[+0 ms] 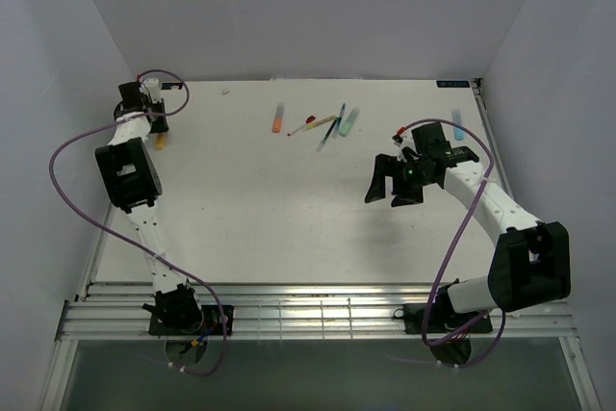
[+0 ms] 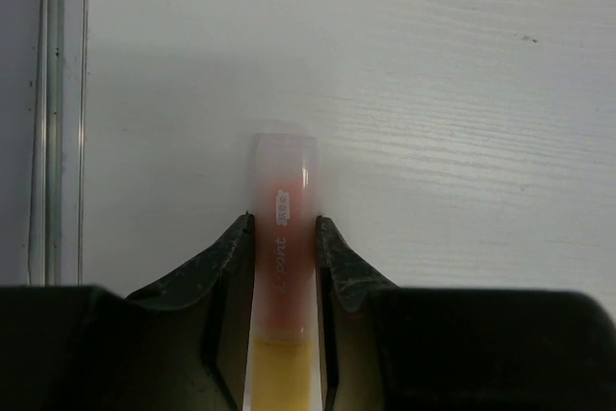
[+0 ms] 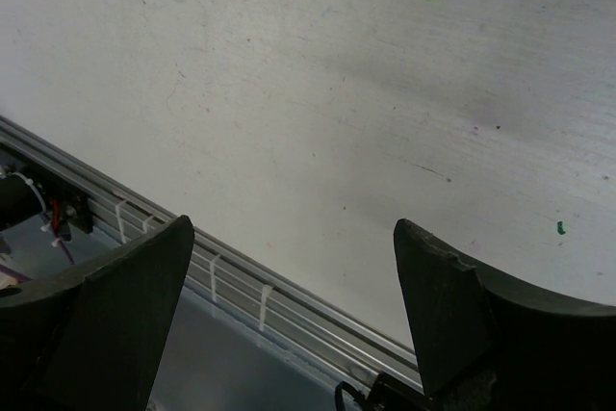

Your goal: Open the pen caps

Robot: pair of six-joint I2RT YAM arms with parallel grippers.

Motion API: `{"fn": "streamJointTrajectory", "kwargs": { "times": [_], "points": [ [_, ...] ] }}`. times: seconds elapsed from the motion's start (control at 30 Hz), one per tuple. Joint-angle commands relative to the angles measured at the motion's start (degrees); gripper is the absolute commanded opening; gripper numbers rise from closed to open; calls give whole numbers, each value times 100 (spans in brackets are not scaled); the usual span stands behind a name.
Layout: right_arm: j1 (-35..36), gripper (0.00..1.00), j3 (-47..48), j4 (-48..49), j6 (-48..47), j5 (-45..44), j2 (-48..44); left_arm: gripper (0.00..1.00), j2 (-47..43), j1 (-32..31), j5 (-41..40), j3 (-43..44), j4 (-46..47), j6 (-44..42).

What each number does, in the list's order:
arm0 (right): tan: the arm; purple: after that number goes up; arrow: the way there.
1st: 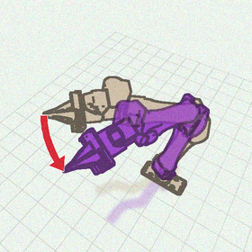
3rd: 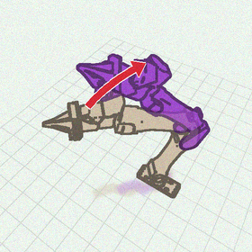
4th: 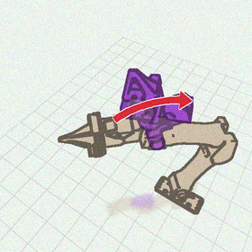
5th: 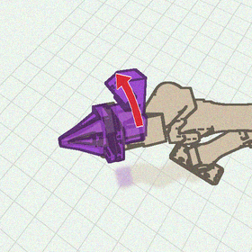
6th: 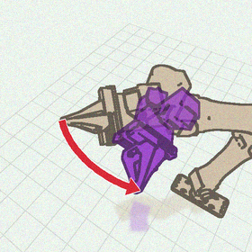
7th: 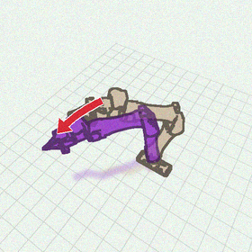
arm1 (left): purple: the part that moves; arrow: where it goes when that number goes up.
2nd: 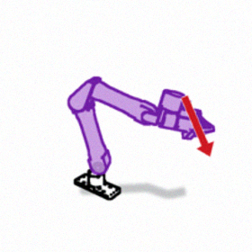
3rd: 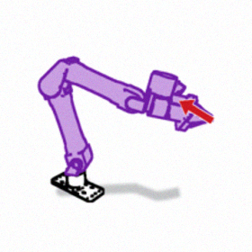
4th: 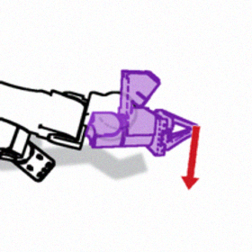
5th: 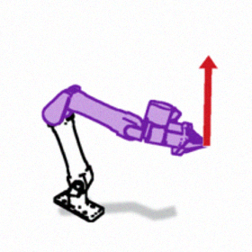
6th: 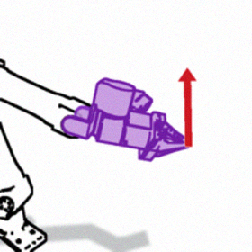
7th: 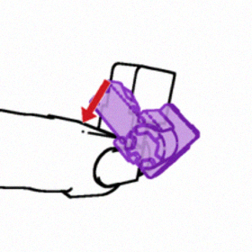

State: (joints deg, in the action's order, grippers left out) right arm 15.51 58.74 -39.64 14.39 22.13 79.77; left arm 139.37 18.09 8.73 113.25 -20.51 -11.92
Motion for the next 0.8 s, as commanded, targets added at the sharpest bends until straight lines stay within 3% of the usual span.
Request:
{"fn": "streamJointTrajectory", "kwargs": {
  "times": [0.0,0.1,0.3,0.4,0.47,0.63,0.77],
  "points": [
    [-39,90,51,113,484,481,-40,0,-744,-68,-12,-189,-102,321],
    [-390,90,-581,568,643,1902,-22,0,-1235,-77,93,-443,-102,822],
    [-400,90,-373,448,591,1854,-330,0,-2545,-148,549,-1478,-14,2508],
    [-163,90,-433,869,862,2294,-557,0,-3327,-191,1287,-2120,309,3685],
    [-31,90,-495,1237,1126,2409,-690,0,-3766,-349,1806,-3034,617,4327],
    [260,90,-311,1336,1259,2261,-831,0,-5392,-1243,1905,-4939,1505,5893],
    [470,90,13,1301,1215,2024,-717,0,-6175,-2272,1213,-5444,1235,6474]
  ]
}}
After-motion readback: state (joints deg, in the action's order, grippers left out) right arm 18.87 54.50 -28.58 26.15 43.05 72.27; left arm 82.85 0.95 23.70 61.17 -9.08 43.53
